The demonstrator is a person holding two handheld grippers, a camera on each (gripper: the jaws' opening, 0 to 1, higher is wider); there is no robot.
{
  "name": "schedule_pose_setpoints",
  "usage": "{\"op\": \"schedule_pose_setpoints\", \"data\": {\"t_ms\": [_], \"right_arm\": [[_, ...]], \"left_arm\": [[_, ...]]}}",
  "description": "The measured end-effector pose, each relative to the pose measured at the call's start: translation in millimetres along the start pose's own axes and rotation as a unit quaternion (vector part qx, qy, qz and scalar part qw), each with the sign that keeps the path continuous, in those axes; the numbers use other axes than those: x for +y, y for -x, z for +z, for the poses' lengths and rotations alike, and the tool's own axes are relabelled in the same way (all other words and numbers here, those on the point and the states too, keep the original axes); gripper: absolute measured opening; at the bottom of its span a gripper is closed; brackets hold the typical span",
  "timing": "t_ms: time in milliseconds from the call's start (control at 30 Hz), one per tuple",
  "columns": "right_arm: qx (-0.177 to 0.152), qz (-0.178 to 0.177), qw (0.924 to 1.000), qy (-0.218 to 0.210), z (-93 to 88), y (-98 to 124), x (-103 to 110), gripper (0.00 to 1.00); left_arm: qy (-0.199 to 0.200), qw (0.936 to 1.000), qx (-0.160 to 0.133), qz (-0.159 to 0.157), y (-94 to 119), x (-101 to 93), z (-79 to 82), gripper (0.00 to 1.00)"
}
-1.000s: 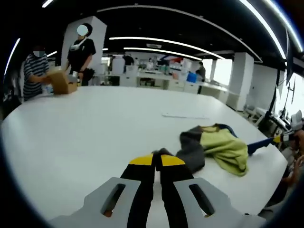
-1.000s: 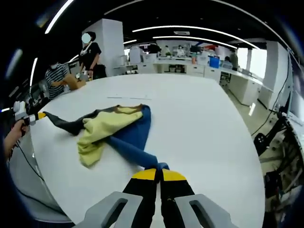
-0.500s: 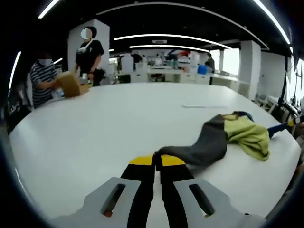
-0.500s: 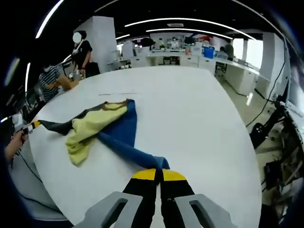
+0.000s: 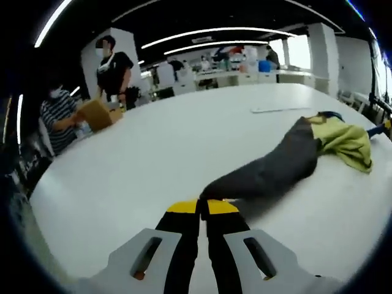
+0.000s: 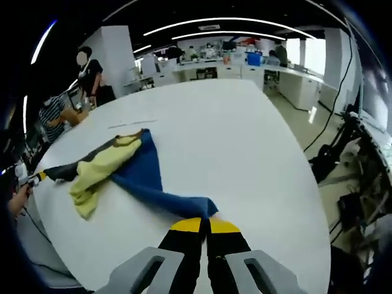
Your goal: Fold the garment on the visible template until the final outline fits inside the template.
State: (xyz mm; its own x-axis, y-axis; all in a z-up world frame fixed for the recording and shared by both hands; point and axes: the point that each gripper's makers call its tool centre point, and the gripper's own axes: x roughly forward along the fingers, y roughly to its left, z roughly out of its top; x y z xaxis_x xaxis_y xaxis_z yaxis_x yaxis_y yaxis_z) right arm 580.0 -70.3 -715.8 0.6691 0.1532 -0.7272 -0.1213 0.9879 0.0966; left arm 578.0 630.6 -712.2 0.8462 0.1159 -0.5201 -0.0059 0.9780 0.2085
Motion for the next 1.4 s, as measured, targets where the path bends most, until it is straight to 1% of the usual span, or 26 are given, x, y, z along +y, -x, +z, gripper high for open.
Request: {"op": "schedule_pose_setpoints", "data": {"t_ms": [33, 100, 133, 167, 200, 267, 367, 400, 433, 467, 567, 700, 833, 967, 1067, 1133, 1233, 1300, 1400], "right_arm": [[0.003, -0.005, 1.0000, 0.003, -0.2, 0, -4, 0.00], [0.008, -0.012, 0.9999, 0.006, -0.4, -2, -12, 0.00], [0.021, -0.019, 0.9996, 0.002, -3.1, -3, -20, 0.00], [0.025, -0.021, 0.9995, 0.001, -3.7, -3, -21, 0.00], [0.028, -0.022, 0.9994, 0.004, -3.4, -5, -26, 0.00], [0.034, -0.021, 0.9992, 0.004, -2.8, -8, -31, 0.00], [0.053, -0.021, 0.9984, 0.007, -4.7, -10, -35, 0.00], [0.060, -0.022, 0.9979, 0.009, -5.1, -12, -40, 0.00], [0.074, -0.028, 0.9968, 0.009, -7.6, -13, -46, 0.00], [0.081, -0.032, 0.9961, 0.007, -8.4, -15, -50, 0.00], [0.085, -0.039, 0.9955, 0.017, -4.8, -19, -59, 0.00], [0.103, -0.055, 0.9930, 0.017, -8.8, -23, -70, 0.00], [0.107, -0.074, 0.9910, 0.032, -9.9, -27, -82, 0.00], [0.105, -0.091, 0.9898, 0.031, -8.3, -26, -91, 0.00], [0.116, -0.105, 0.9873, 0.028, -12.9, -27, -99, 0.00], [0.119, -0.105, 0.9870, 0.024, -15.0, -26, -99, 0.00], [0.112, -0.097, 0.9886, 0.021, -13.6, -26, -94, 0.00], [0.104, -0.092, 0.9903, 0.012, -12.2, -23, -92, 0.00], [0.101, -0.088, 0.9910, 0.003, -12.1, -20, -90, 0.00]], "left_arm": [[0.008, 1.0000, 0.000, -0.002, -2, 1.7, -1.2, 0.00], [0.006, 1.0000, -0.001, -0.001, -4, 3.3, -1.8, 0.00], [-0.003, 1.0000, 0.003, 0.003, -6, 5.6, -3.8, 0.00], [-0.012, 0.9999, 0.008, 0.006, -8, 7.8, -5.9, 0.00], [-0.010, 0.9998, 0.014, 0.008, -10, 10.2, -8.2, 0.00], [-0.011, 0.9998, 0.014, 0.009, -12, 12.6, -9.2, 0.00], [-0.040, 0.9989, 0.022, 0.012, -15, 16.4, -11.8, 0.00], [-0.047, 0.9985, 0.026, 0.013, -17, 17.4, -12.9, 0.00], [-0.052, 0.9981, 0.029, 0.014, -19, 18.4, -14.1, 0.00], [-0.053, 0.9980, 0.031, 0.014, -20, 19.0, -14.4, 0.00], [-0.058, 0.9975, 0.035, 0.015, -24, 21.6, -13.9, 0.00], [-0.060, 0.9975, 0.034, 0.018, -24, 22.8, -10.8, 0.01], [-0.062, 0.9973, 0.034, 0.019, -26, 23.7, -10.2, 0.01], [-0.056, 0.9976, 0.036, 0.021, -25, 25.6, -10.2, 0.01], [-0.057, 0.9976, 0.036, 0.019, -25, 24.9, -10.2, 0.01], [-0.057, 0.9975, 0.036, 0.017, -25, 24.3, -9.7, 0.01], [-0.059, 0.9975, 0.035, 0.012, -23, 21.3, -8.8, 0.01], [-0.060, 0.9976, 0.034, 0.004, -21, 16.4, -8.0, 0.01], [-0.060, 0.9977, 0.032, -0.002, -17, 12.8, -5.9, 0.02]]}}
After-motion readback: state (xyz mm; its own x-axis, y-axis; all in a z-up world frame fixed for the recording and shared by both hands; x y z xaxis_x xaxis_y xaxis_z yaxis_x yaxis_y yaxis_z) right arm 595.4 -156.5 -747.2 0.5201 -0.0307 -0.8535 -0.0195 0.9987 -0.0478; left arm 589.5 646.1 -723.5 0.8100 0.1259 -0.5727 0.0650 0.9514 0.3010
